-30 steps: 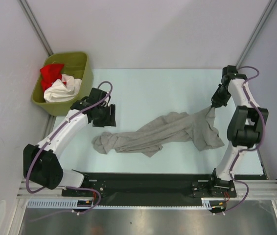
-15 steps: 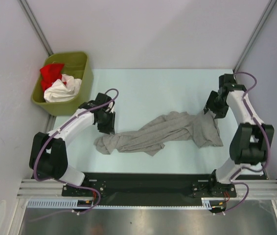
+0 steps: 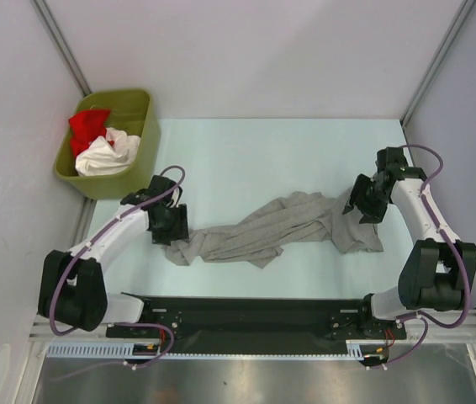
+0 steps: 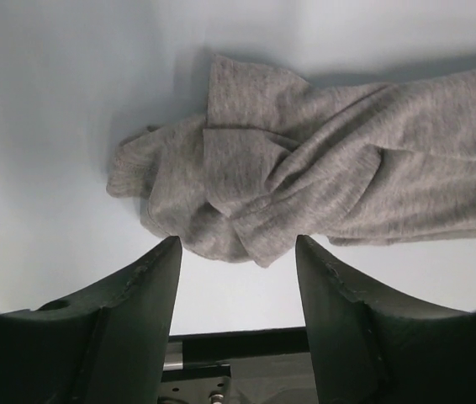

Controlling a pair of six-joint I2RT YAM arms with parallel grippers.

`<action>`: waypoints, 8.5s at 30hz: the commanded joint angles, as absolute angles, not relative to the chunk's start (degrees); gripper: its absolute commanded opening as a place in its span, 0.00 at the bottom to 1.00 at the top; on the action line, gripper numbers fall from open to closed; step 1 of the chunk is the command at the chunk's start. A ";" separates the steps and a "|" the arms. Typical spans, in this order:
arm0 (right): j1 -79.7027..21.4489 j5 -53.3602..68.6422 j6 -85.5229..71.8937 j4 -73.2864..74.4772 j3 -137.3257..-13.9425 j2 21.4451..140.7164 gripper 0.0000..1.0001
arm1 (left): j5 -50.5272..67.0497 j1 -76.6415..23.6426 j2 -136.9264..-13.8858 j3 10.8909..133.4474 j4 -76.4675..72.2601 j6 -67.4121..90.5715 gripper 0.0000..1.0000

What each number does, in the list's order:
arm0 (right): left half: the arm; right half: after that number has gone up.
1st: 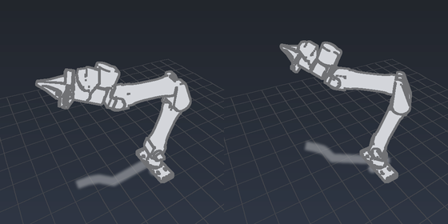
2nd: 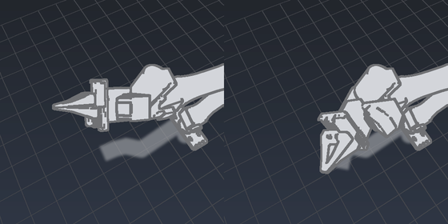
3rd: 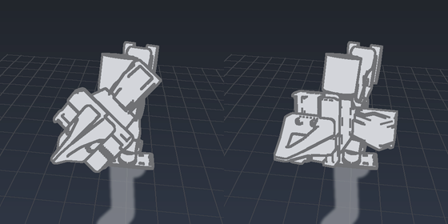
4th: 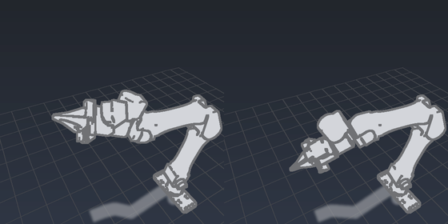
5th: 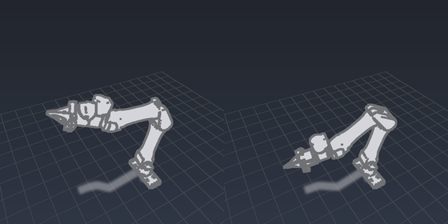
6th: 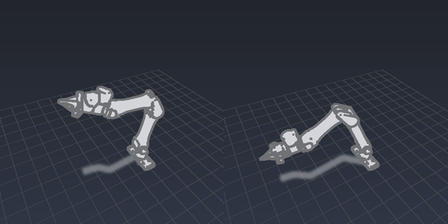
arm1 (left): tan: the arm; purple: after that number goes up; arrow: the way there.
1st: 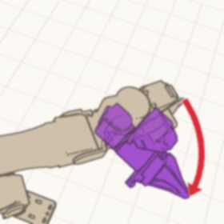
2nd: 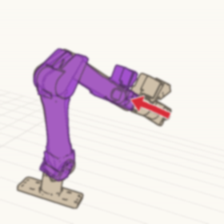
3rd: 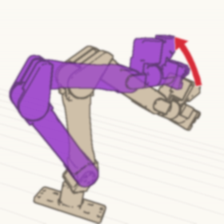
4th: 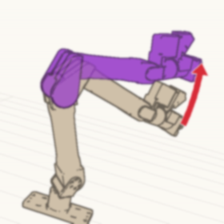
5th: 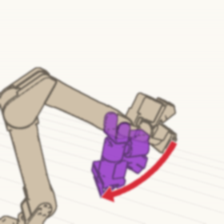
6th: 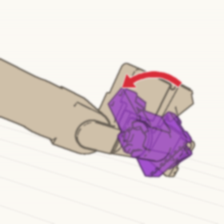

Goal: Fold and stack the t-shirts
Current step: Flatten the tshirt out

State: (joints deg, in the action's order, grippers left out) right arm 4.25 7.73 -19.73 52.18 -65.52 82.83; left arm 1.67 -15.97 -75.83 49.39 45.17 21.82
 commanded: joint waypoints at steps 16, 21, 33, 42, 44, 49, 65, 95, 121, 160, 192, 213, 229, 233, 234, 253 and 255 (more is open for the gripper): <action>4.92 7.83 -21.88 51.42 -65.13 81.56 0.62 | 6.85 -12.48 -89.57 56.08 38.67 22.76 0.13; 7.99 1.85 -22.76 51.42 -65.13 85.51 0.59 | 6.86 -12.48 -85.87 57.12 40.95 23.47 0.00; 24.33 6.77 -22.94 49.31 -56.26 84.37 0.53 | 9.57 -12.39 -82.26 61.70 43.16 23.73 0.00; 29.09 4.57 -20.83 47.29 -55.55 88.06 0.46 | 12.13 -12.39 -84.02 63.19 41.13 23.20 0.00; 29.27 4.31 -20.74 47.11 -55.72 88.77 0.47 | 13.18 -12.39 -84.55 63.46 41.04 23.47 0.00; 29.27 6.06 -20.48 44.56 -53.97 89.82 0.47 | 14.06 -12.39 -85.08 63.90 40.87 22.85 0.00; 27.95 5.19 -22.77 39.46 -50.63 94.48 0.45 | 13.36 -11.87 -85.96 61.09 41.84 22.15 0.26; 25.23 5.01 -24.52 39.01 -54.48 95.38 0.00 | 17.05 -10.37 -76.04 53.42 41.75 28.39 0.00; 25.73 8.17 -55.00 14.62 -150.56 111.10 0.00 | 33.03 2.28 -114.43 138.16 1.07 50.75 0.01; 13.62 -11.78 -32.08 65.31 -64.87 52.47 0.00 | 12.91 5.45 -62.40 44.47 46.43 32.53 0.67; 10.72 -0.79 -31.64 57.74 -63.72 58.36 0.00 | 25.23 1.93 -66.44 31.46 30.23 50.89 0.38; 10.46 -1.32 -30.94 57.31 -64.16 57.83 0.00 | 17.40 1.93 -77.25 29.27 29.01 55.63 0.40; 8.00 -0.97 -30.41 56.25 -64.25 59.94 0.00 | 8.44 -2.28 -68.30 41.39 37.09 41.58 0.18; 7.73 -3.51 -29.18 56.16 -67.23 60.99 0.00 | 8.44 -3.51 -66.89 44.20 37.26 37.37 0.04; 7.73 -4.99 -28.66 55.90 -68.28 61.52 0.00 | 8.26 -3.86 -66.71 45.25 37.27 36.83 0.00; 19.42 -1.50 -35.59 51.00 -148.62 105.04 0.00 | 3.51 -6.42 -91.65 117.29 39.47 19.51 0.01; 20.73 -0.62 -37.08 42.57 -145.39 102.23 0.00 | 6.40 -6.33 -93.51 122.23 38.42 19.16 0.00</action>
